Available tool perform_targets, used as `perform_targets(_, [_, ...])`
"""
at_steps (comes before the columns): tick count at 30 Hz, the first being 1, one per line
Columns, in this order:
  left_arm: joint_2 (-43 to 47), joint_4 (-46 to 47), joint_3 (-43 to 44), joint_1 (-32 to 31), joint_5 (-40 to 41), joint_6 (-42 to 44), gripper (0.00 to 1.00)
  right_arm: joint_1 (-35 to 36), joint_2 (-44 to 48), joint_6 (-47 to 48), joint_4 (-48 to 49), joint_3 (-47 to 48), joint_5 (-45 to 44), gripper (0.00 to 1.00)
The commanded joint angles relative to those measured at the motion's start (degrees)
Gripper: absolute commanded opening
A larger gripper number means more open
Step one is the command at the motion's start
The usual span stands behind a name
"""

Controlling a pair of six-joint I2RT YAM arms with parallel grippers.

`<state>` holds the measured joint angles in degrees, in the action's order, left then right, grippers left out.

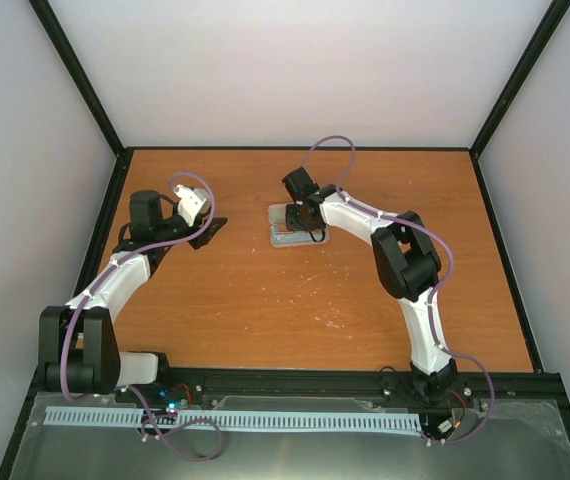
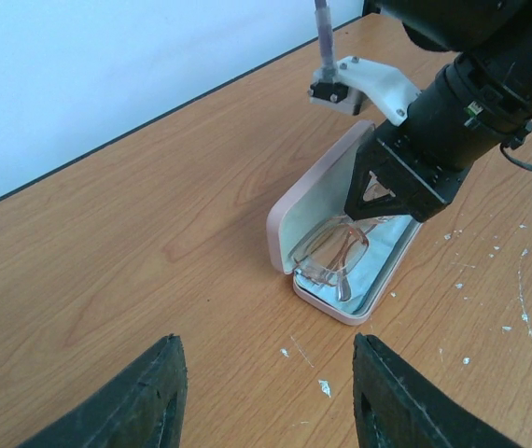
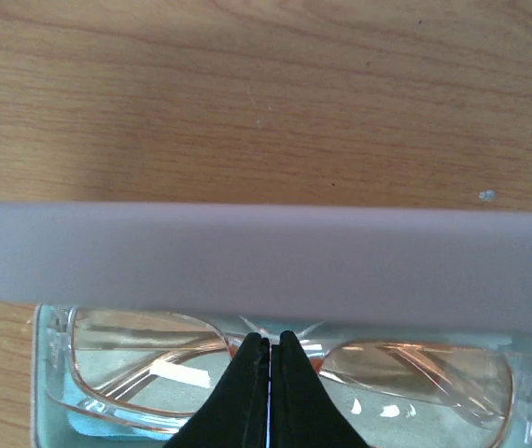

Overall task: Organize the sunglasses
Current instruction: Adjust the sunglasses in the sunglasses case.

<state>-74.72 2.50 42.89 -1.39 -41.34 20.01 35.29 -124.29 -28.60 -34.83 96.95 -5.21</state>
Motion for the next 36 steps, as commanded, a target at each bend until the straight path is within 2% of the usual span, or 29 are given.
perform_targets(1, [0.0,-0.5,1.2,0.4,-0.1,-0.4,0.5,0.4,-2.2,1.6,-0.2,0.6,-0.7,0.03])
perform_targets(23, [0.0,0.0,1.4,0.5,-0.5,-0.6,0.5,1.9,3.3,-0.5,-1.5,-5.7,-0.3,0.03])
perform_targets(28, [0.4,0.0,1.4,0.5,-0.3,-0.6,0.5,2.3,9.1,-1.9,-1.9,-5.9,-1.5,0.03])
perform_targets(32, [0.5,0.0,1.7,0.5,-0.3,-0.5,0.5,2.0,15.5,-4.3,-2.4,-6.3,-7.0,0.03])
perform_targets(36, [0.2,0.0,2.2,0.5,-0.2,-0.3,0.5,-1.5,20.6,-8.4,0.5,-11.4,-8.8,0.03])
